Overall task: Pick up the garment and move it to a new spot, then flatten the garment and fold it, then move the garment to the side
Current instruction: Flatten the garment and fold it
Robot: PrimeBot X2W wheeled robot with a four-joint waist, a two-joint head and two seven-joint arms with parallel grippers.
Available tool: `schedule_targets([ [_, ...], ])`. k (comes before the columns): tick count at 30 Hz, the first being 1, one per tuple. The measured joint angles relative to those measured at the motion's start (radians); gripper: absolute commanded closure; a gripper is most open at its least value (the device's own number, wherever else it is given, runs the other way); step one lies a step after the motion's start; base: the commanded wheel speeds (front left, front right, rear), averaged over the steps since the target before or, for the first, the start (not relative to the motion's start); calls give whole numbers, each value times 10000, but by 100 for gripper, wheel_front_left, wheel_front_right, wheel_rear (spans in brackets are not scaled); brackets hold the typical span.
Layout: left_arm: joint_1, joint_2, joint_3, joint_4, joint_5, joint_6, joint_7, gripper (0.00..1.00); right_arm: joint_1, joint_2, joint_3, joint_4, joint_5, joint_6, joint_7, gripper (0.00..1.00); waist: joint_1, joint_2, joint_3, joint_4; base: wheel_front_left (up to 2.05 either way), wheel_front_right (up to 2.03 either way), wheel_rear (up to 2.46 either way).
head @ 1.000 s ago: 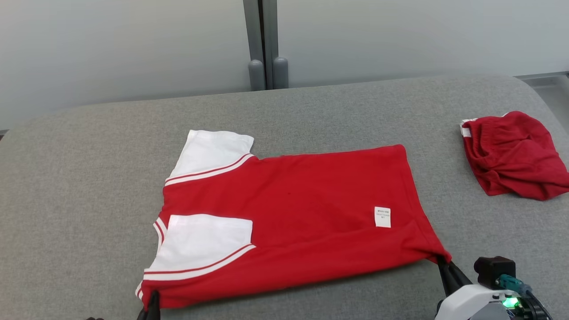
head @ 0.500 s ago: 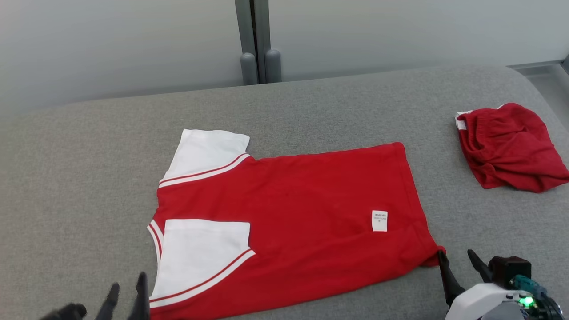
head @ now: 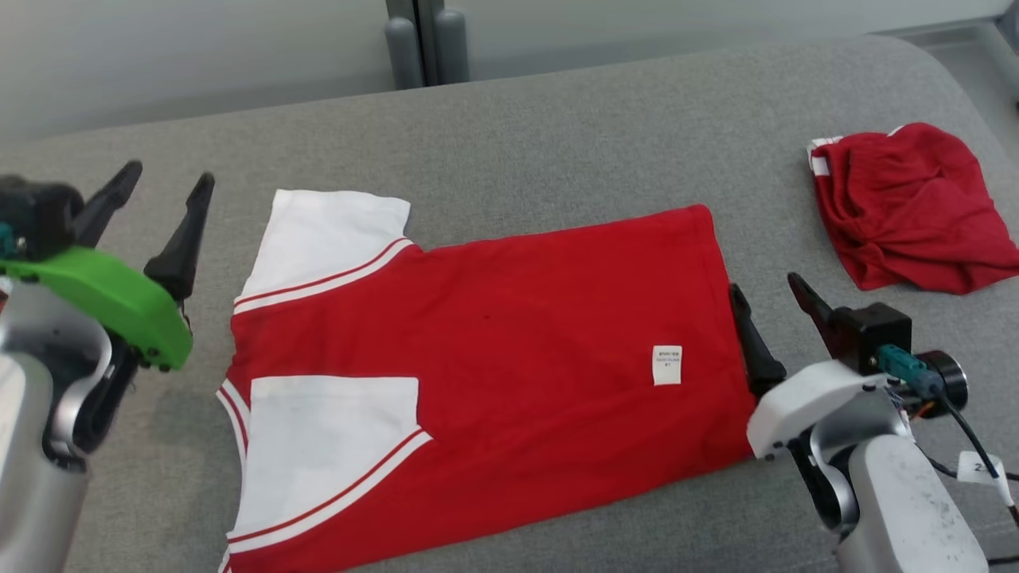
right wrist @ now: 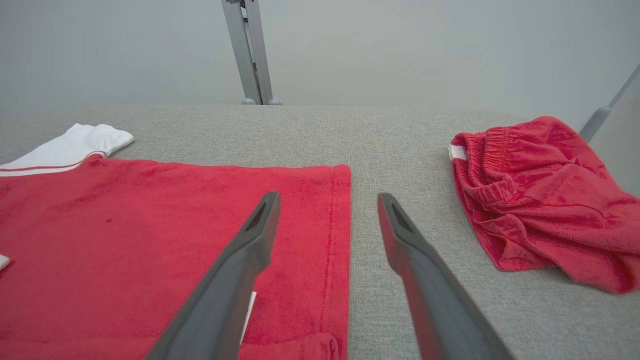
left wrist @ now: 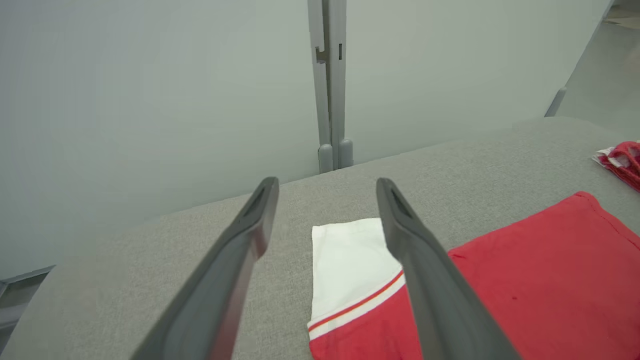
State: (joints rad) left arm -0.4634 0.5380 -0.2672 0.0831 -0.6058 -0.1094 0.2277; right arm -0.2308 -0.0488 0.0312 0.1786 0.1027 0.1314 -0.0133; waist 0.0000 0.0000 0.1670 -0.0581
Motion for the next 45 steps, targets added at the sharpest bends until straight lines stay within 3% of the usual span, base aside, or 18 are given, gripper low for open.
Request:
schedule_targets([
  [14,-3032,573,-1235,3160,-1011,-194,1352,0,-2358,-13,1542,403,-165,0,-314,0,0,0,2099,-1025,0,0,0],
  [23,-3621,855,-1774,4416,-1415,-196,1411,0,-2899,-31,1705,809,-159,0,-677,0,1,-1,3204,-1676,0,0,0],
  [32,-4051,980,-2063,4980,-1586,-196,1461,0,-3019,-31,1638,1147,-142,0,-886,0,1,0,3459,-1992,0,0,0],
  [33,-4079,978,-2153,4936,-1682,-194,1563,7,-3038,-31,1630,1170,-132,0,-888,0,1,0,3448,-1979,0,0,0],
  [34,-4083,984,-2220,4880,-1733,-194,1659,49,-3070,-31,1616,1197,-121,0,-886,0,1,0,3437,-1962,0,0,0],
  [35,-4085,986,-2293,4805,-1825,-194,1737,66,-3120,-31,1599,1200,-107,0,-886,0,1,0,3427,-1942,0,0,0],
  [36,-4085,986,-2357,4759,-1875,-194,1770,93,-3153,-36,1580,1200,-105,0,-886,0,1,0,3416,-1919,0,0,0],
  [37,-4085,986,-2435,4711,-1900,-194,1827,100,-3176,-58,1574,1206,-105,0,-884,0,1,0,3400,-1889,0,0,0],
  [45,-4077,922,-2661,4479,-1918,-196,1411,100,-3810,-443,1939,1461,-151,0,-537,0,1,0,3140,-1612,0,0,0],
])
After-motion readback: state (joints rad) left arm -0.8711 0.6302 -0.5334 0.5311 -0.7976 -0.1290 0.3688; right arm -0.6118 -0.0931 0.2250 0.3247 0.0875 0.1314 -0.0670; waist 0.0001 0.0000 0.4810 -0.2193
